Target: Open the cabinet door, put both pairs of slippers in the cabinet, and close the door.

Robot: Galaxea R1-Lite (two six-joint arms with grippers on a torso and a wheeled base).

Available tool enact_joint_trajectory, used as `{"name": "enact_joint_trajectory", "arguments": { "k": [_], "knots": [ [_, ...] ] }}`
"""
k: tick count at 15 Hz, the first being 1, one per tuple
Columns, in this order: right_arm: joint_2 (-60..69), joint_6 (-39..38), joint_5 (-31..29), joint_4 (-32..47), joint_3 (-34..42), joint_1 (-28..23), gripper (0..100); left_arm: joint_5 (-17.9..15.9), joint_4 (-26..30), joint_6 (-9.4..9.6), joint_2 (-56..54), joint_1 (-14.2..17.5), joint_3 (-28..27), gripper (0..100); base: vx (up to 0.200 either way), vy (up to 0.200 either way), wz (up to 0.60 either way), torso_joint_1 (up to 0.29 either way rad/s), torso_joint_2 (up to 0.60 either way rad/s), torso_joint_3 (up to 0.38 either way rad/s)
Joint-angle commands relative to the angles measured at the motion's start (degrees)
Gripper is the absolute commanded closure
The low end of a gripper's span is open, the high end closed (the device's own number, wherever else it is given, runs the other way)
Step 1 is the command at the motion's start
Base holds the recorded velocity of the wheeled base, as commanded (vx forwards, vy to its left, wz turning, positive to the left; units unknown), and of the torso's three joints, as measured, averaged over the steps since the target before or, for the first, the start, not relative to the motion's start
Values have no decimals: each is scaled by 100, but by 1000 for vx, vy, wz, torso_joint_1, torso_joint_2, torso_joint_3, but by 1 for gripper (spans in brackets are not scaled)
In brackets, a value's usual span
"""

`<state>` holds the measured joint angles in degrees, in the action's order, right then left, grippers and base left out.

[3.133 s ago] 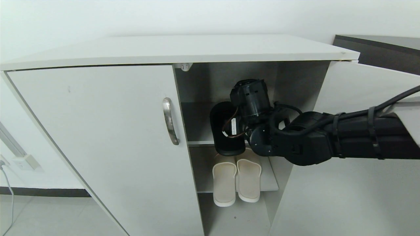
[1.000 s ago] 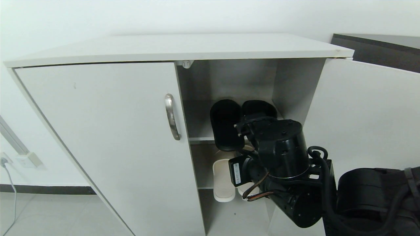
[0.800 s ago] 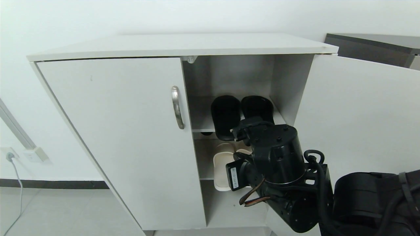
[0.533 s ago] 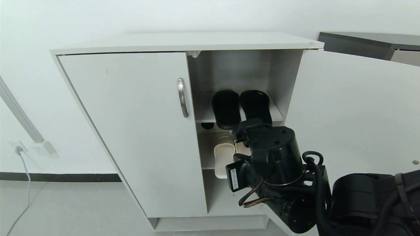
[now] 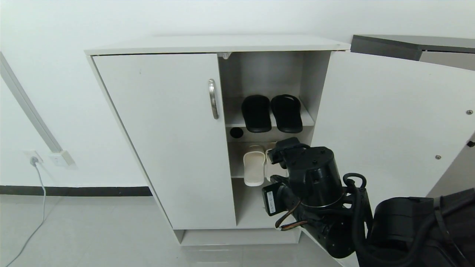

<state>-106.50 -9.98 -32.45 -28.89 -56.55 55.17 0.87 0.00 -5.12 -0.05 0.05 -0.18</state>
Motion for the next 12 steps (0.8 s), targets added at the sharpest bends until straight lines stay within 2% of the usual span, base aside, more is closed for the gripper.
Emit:
{"name": "enact_joint_trajectory", "arguments": {
  "k": [1, 12],
  "knots": [
    [-91, 32, 2, -11, 30, 2, 100, 1, 0, -7, 5, 4, 1, 100, 0, 0, 0, 0, 0, 0],
    [-161, 32, 2, -2, 57, -16, 100, 1, 0, -7, 5, 4, 1, 100, 0, 0, 0, 0, 0, 0]
  ]
}}
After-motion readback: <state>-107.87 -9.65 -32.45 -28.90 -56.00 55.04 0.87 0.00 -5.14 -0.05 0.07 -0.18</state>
